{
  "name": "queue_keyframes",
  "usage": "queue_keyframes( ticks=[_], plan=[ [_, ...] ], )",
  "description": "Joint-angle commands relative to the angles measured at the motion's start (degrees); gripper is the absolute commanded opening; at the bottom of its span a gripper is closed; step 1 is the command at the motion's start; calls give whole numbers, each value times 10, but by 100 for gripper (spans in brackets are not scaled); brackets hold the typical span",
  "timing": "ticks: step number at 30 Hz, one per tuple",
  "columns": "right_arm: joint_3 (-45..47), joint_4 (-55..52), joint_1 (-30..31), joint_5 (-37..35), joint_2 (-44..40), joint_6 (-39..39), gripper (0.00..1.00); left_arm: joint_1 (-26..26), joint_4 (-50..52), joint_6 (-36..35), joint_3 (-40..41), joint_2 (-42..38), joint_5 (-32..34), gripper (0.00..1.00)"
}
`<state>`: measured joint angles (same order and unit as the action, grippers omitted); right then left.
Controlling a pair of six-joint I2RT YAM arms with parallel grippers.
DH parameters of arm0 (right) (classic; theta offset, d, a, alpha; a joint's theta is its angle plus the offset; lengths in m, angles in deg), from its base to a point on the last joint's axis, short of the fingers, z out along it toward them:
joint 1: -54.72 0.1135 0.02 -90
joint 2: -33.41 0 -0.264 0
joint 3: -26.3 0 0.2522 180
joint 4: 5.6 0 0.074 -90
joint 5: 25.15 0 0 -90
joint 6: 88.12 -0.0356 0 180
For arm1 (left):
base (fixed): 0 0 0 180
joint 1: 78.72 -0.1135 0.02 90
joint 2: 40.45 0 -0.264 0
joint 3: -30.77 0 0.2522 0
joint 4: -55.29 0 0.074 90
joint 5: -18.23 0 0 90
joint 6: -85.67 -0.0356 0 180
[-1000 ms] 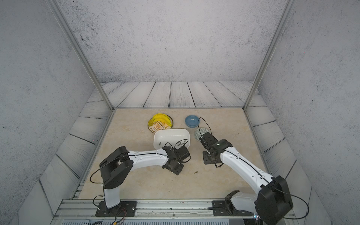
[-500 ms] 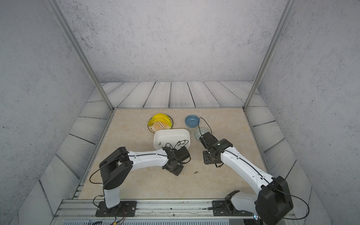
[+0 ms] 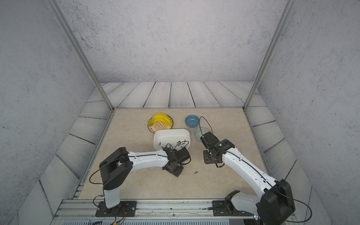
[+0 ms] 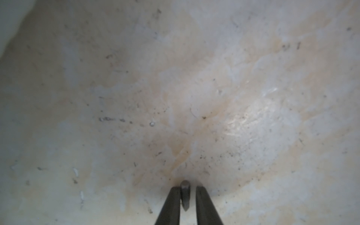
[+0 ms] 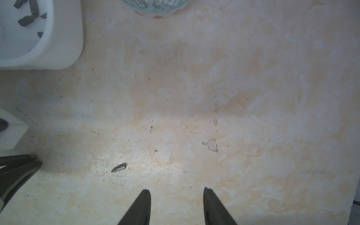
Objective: Put the bit on the desktop into the storage box
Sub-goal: Pick up the screwdriver bit from the center of the board, then place the screwdriver bit in the storage box.
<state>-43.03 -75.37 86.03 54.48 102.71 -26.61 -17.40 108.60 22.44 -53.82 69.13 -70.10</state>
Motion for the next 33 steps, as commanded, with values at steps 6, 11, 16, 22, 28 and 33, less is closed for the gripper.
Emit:
queue_keyframes(
  ticks=[6, 11, 16, 22, 28, 33],
  plan=[
    [81, 53, 4, 102, -63, -43, 48, 4, 14, 6, 9, 38, -9, 0],
    [95, 44, 7, 104, -87, -50, 48, 3, 15, 1, 10, 27, -10, 0],
    [97, 38, 9, 103, -93, -52, 48, 0, 44, -5, -7, -5, 11, 0],
    [108, 44, 12, 103, -98, -56, 48, -18, 91, -23, -47, -44, 22, 0],
    [117, 49, 15, 104, -98, -61, 48, -51, 143, -59, -113, -68, 31, 0],
    [122, 64, 26, 109, -86, -68, 48, -109, 172, -108, -195, -53, 33, 0]
  ],
)
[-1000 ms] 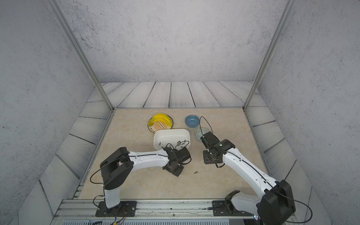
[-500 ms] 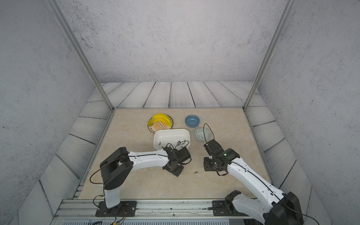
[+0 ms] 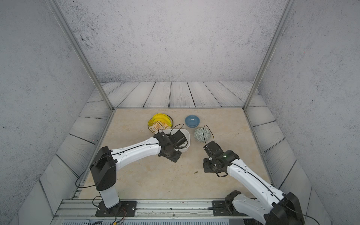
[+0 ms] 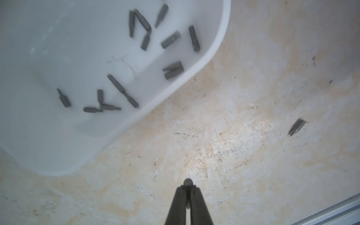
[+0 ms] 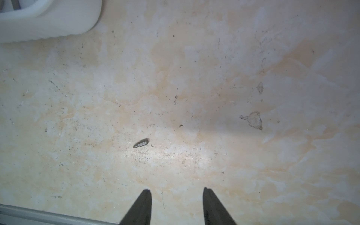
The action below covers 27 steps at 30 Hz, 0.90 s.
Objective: Put the bit on the desktop into the storage box
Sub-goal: Place the screwdriver bit in the storage box.
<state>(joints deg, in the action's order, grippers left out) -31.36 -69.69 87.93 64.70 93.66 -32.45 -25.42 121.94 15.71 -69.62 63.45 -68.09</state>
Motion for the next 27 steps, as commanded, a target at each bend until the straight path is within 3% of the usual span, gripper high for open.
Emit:
queue_keyframes(
  ticks=[1, 8, 15, 16, 18, 21, 27],
  plan=[
    [6, 11, 11, 8, 6, -12, 48, -42, 41, -49, -52, 11, 7, 0],
    [12, 50, 73, -3, 55, -36, 48, -115, 32, -84, -141, 95, -48, 0],
    [21, 77, 137, -24, 123, -69, 49, -128, 33, -88, -166, 151, -55, 1],
    [22, 77, 142, -25, 127, -71, 49, -129, 27, -86, -160, 151, -55, 5],
    [24, 80, 154, -31, 136, -75, 49, -130, 17, -84, -152, 150, -56, 25],
    [25, 79, 165, -47, 154, -78, 49, -130, 14, -82, -147, 149, -56, 40],
    [22, 94, 166, -74, 193, -75, 50, -131, 10, -78, -132, 116, -42, 49]
  ],
)
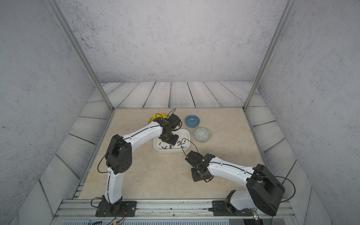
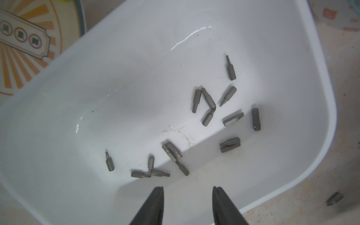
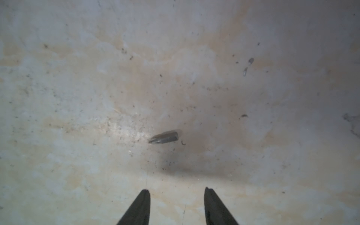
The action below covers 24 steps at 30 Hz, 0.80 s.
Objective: Put the bit on the desktop into the storage box
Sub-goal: Place the screwdriver bit in the storage box, then pick up the screwdriver bit from the center of the board.
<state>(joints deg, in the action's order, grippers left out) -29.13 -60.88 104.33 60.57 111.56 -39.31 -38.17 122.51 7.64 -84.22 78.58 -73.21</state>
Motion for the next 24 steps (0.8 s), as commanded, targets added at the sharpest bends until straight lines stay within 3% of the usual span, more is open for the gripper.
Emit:
queue_keyframes(
  ticks=[1, 13, 24],
  plan=[
    [-2, 8, 2, -37, 21, -4, 49, -5, 4, 3, 19, -45, 12, 49],
    [-48, 24, -5, -70, 97, 30, 50, -18, 2, 13, 115, -186, 33, 54],
    [-64, 28, -14, -54, 119, 48, 44, -26, -4, 19, 171, -227, 35, 54]
  ],
)
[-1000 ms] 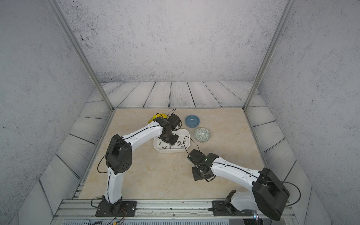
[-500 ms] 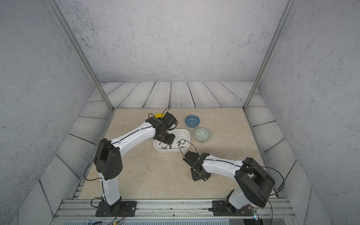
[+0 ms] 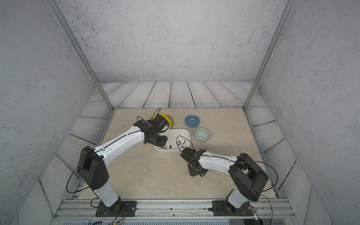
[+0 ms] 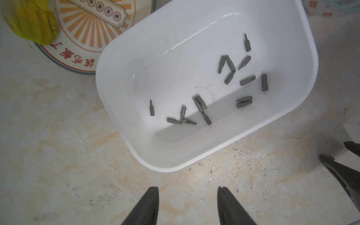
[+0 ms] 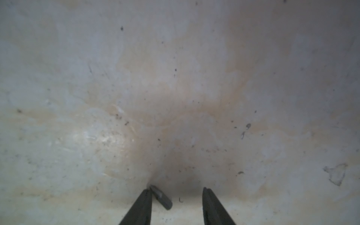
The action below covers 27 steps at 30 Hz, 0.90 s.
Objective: Put the bit on the desktop into the storage box
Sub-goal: Pick up the screwdriver bit from the center of the board.
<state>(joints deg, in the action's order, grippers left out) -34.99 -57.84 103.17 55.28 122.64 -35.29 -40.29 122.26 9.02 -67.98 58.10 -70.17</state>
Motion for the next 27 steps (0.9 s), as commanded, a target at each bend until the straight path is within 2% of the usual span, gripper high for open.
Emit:
queue_keyframes(
  ticks=[1, 16, 27],
  plan=[
    [-3, -1, -3, 3, 10, 7, 43, -6, -3, 6, 13, -24, 4, 54],
    [23, 31, -4, 47, 28, 4, 26, -10, -8, 12, 53, -50, 5, 54],
    [26, 16, -2, 43, 38, 8, 16, -22, -5, 13, 69, -85, 10, 59]
  ],
)
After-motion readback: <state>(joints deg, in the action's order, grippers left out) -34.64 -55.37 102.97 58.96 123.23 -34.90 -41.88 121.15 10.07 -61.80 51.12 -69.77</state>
